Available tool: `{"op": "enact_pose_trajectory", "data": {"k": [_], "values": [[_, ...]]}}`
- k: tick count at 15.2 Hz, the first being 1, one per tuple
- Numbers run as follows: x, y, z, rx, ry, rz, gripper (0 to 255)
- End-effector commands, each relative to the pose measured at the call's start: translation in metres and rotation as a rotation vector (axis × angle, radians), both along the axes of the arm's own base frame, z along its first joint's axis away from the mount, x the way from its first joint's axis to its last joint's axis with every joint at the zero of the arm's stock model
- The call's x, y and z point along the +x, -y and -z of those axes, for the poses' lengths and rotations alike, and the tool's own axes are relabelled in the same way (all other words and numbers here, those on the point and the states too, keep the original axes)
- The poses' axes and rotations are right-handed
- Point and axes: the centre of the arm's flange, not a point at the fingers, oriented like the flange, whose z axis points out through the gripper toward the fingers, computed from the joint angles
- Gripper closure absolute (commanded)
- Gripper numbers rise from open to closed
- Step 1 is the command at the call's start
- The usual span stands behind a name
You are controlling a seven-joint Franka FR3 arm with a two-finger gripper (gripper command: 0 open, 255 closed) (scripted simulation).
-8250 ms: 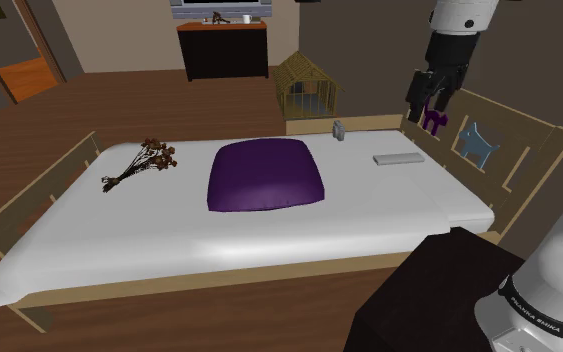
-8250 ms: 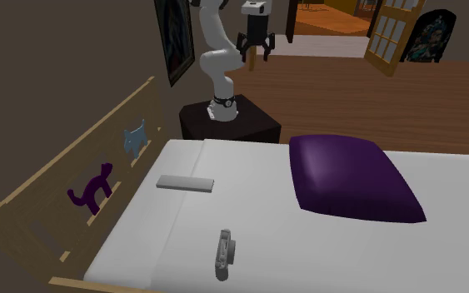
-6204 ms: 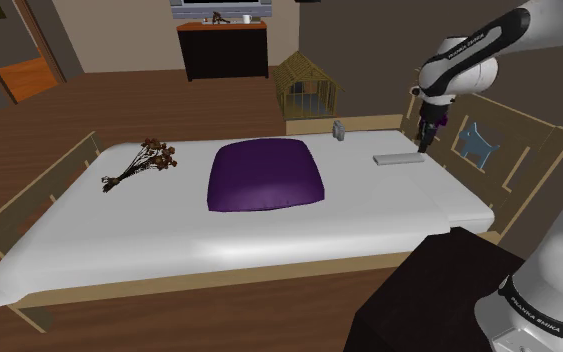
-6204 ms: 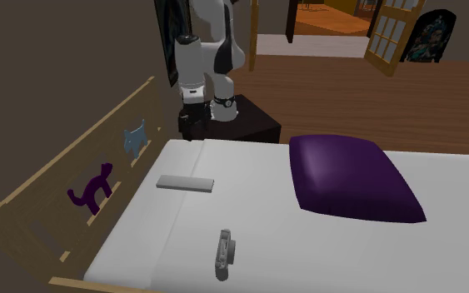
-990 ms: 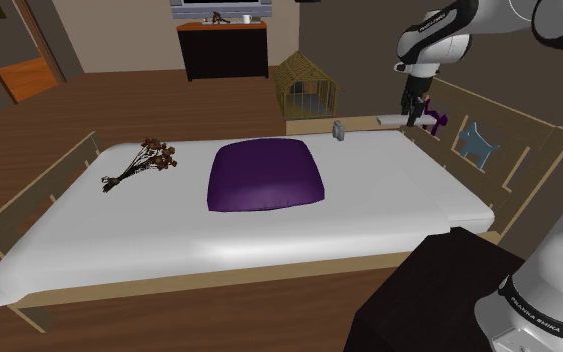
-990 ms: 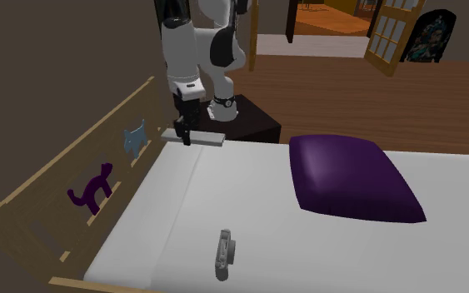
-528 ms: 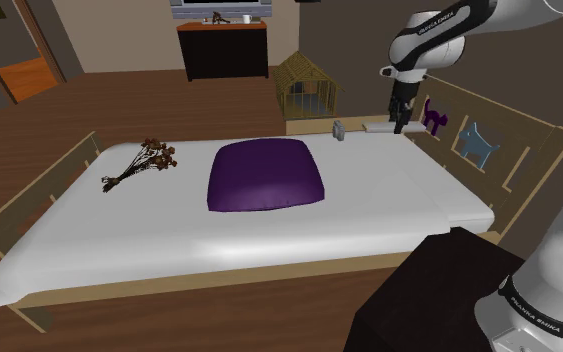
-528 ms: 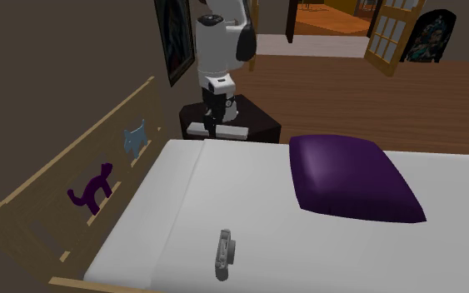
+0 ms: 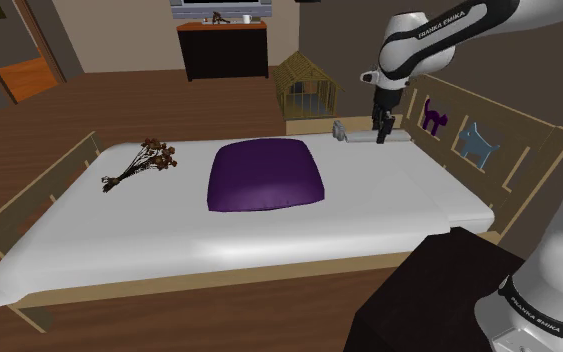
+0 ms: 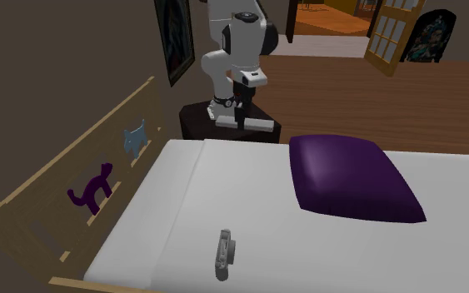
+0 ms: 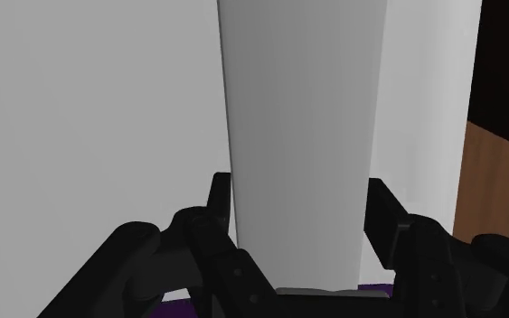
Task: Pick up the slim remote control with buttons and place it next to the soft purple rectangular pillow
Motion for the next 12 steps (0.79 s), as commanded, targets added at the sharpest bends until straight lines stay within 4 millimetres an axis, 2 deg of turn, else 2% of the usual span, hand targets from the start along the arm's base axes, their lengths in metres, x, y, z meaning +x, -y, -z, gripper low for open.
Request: {"op": "enact_pose_trajectory", "data": {"k": [1, 12], "values": [[-0.006, -0.026, 0.001, -0.001, 0.001, 0.002, 255], [-0.013, -0.171, 0.001, -0.001, 0.001, 0.002, 255]]}}
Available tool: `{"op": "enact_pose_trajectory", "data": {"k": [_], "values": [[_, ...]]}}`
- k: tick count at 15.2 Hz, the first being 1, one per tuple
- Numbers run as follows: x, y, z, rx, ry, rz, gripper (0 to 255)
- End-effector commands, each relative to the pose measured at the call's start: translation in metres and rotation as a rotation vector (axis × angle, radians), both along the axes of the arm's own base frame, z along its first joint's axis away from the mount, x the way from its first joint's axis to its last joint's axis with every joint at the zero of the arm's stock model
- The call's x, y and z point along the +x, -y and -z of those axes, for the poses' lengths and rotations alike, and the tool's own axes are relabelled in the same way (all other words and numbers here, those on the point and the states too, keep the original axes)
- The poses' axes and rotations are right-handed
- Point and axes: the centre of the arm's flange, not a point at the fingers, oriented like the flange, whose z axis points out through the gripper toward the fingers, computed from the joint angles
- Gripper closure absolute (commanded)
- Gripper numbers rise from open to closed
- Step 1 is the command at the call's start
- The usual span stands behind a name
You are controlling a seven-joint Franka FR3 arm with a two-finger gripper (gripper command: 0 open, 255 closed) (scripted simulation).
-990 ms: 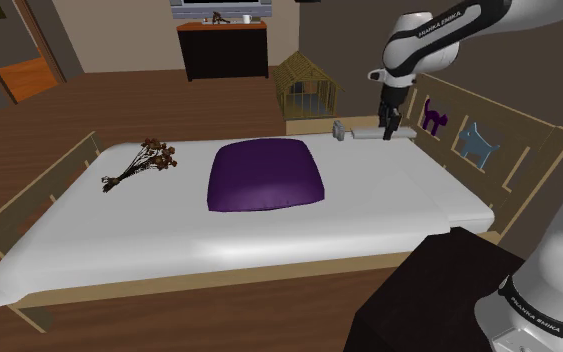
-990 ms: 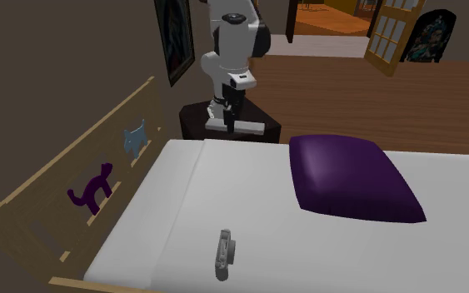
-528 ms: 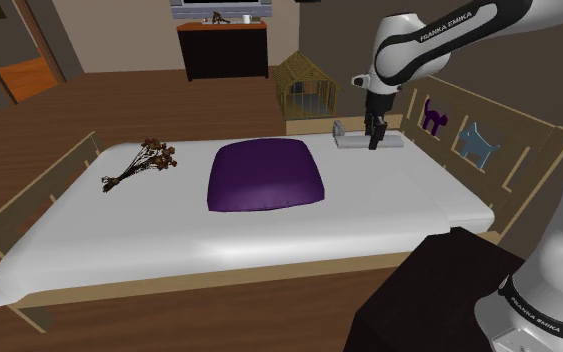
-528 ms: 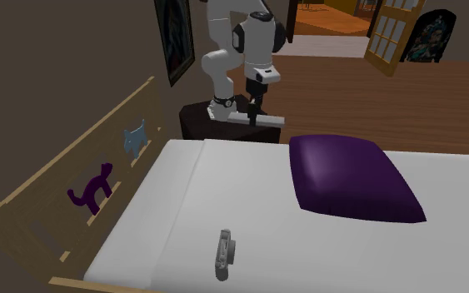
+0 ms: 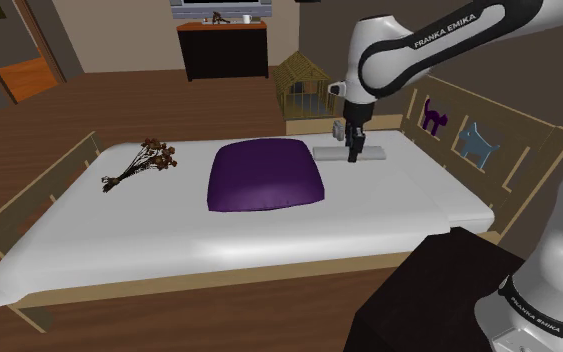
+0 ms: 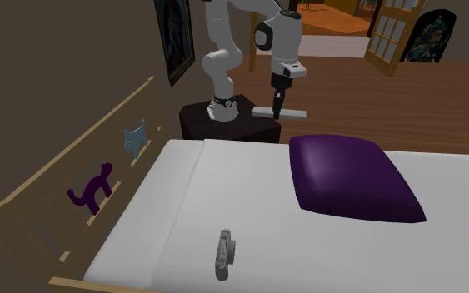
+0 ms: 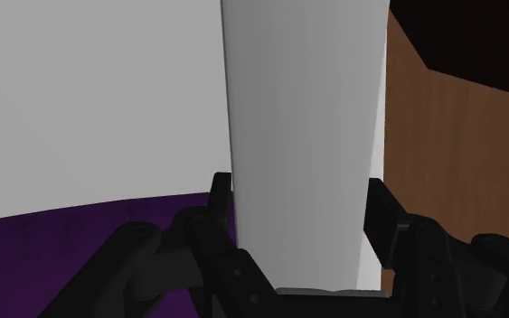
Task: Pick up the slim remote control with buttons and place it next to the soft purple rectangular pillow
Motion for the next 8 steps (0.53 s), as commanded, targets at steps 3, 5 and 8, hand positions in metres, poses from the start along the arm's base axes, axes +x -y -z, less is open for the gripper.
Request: {"op": "enact_pose_trajectory", "data": {"k": [3, 5, 8], "values": [[-0.005, -0.051, -0.001, 0.0, 0.001, 0.002, 255], [-0.006, -0.078, -0.001, 0.0, 0.001, 0.002, 255], [-0.008, -0.117, -0.001, 0.0, 0.001, 0.002, 255]]}}
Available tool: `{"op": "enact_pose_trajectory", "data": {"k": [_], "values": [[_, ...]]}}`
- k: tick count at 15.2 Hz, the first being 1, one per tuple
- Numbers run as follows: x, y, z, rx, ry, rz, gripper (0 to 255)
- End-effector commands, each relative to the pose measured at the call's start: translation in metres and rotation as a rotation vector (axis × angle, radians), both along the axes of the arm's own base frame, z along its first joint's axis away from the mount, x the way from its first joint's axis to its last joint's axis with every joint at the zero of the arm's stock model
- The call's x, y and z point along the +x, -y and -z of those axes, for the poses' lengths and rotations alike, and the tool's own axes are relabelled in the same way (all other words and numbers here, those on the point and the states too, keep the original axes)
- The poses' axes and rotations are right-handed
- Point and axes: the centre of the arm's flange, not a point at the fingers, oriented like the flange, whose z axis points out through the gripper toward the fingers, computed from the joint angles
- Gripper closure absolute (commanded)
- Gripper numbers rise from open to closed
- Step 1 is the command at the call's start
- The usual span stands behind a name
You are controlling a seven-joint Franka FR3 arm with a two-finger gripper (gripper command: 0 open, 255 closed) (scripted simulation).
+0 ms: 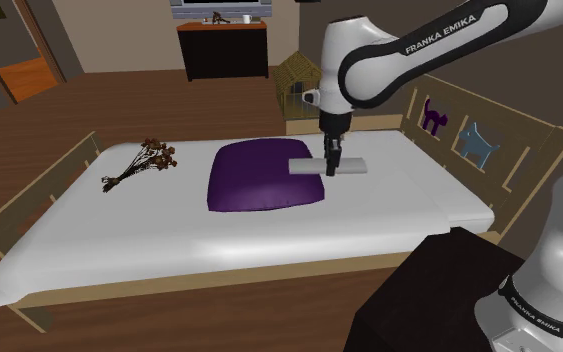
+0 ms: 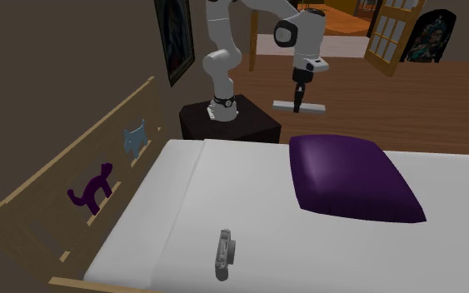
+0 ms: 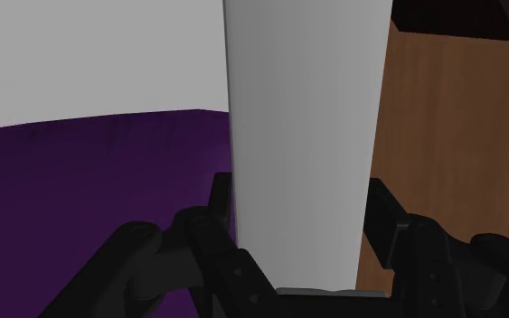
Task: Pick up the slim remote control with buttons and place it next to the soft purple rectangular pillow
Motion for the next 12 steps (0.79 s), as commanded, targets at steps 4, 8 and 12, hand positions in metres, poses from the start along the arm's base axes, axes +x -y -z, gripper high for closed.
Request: {"op": "enact_pose_trajectory", "data": {"k": [4, 8, 12], "values": [[-0.004, -0.068, 0.001, 0.0, 0.0, 0.001, 255], [-0.004, -0.077, 0.017, 0.0, 0.0, 0.001, 255], [-0.004, -0.077, 0.038, 0.0, 0.0, 0.001, 255]]}}
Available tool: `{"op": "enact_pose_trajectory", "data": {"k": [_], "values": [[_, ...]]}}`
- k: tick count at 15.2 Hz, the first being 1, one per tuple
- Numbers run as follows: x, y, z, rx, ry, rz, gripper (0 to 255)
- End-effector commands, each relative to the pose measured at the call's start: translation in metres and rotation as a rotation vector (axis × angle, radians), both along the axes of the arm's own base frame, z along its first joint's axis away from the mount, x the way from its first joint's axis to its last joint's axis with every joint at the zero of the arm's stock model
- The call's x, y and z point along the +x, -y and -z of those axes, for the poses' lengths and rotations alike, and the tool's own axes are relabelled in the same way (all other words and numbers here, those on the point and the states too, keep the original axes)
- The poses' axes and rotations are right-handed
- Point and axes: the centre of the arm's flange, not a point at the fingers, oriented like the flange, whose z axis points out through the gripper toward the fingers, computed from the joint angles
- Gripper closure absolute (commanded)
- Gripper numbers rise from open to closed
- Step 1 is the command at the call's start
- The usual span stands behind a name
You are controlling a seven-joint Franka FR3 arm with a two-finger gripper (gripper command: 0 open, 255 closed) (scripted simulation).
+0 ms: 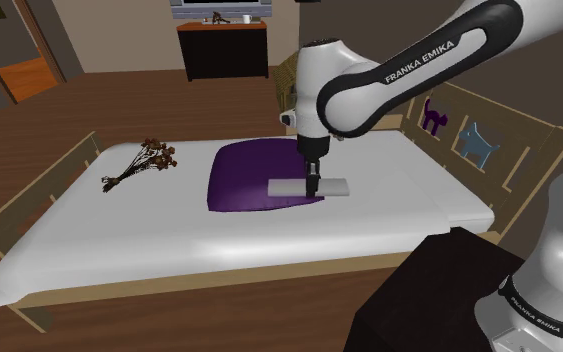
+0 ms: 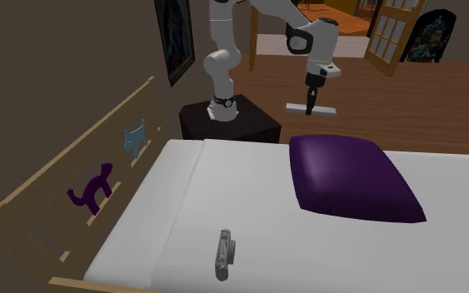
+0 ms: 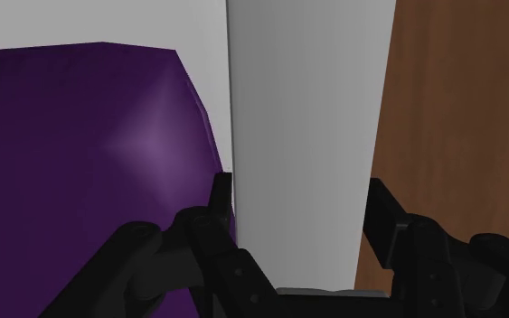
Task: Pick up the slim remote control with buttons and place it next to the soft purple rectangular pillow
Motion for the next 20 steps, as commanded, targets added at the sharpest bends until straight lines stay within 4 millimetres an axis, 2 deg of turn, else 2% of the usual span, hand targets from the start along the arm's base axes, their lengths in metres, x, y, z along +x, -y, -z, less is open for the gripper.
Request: {"op": "enact_pose_trajectory", "data": {"k": [1, 20], "values": [[0.001, 0.0, 0.01, 0.0, 0.001, 0.0, 255], [0.001, 0.0, 0.111, 0.0, 0.001, 0.0, 255]]}}
